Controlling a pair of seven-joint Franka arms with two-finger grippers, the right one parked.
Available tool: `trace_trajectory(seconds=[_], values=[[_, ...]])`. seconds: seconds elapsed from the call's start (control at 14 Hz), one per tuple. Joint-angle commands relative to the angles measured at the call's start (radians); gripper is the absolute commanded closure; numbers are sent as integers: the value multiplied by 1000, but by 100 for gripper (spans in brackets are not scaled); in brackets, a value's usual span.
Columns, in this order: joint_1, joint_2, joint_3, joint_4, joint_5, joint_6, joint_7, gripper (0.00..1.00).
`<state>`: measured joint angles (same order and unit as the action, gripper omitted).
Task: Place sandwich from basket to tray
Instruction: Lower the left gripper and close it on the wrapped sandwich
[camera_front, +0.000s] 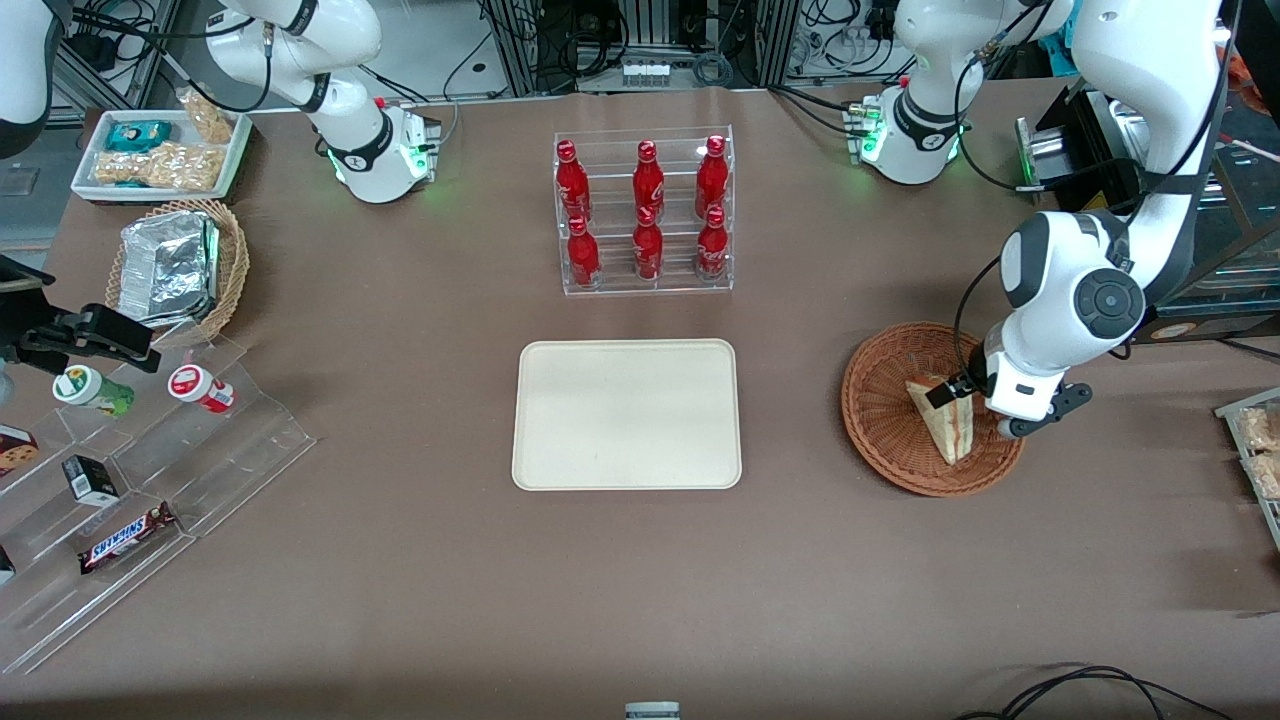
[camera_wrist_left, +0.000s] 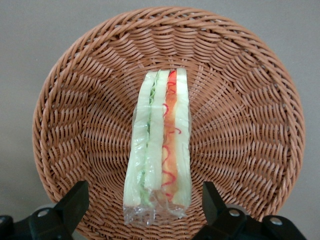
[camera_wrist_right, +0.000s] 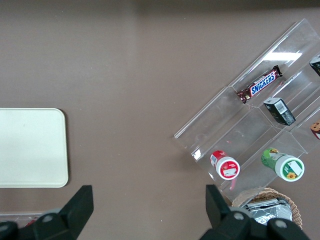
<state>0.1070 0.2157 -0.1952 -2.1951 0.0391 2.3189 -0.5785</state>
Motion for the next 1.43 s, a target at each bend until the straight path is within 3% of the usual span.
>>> trace_trajectory(seconds=[0.0,0.29,0.36,0.43,0.5,0.57,0.79,1.07,1.36], values=[[-7,-15,3,-21,4,16,-21,0],[-7,31,3,-17,4,28,-21,0],[-7,40,3,-14,4,28,-23,4],[-6,42,3,-9,-2,28,-27,22],[-3,42,3,-3,-5,24,-27,46],[0,44,3,0,-8,24,-35,60],[2,44,3,14,-8,17,-72,88],[-4,34,2,54,1,-5,-61,95],[-56,7,-26,167,2,-174,-73,96]])
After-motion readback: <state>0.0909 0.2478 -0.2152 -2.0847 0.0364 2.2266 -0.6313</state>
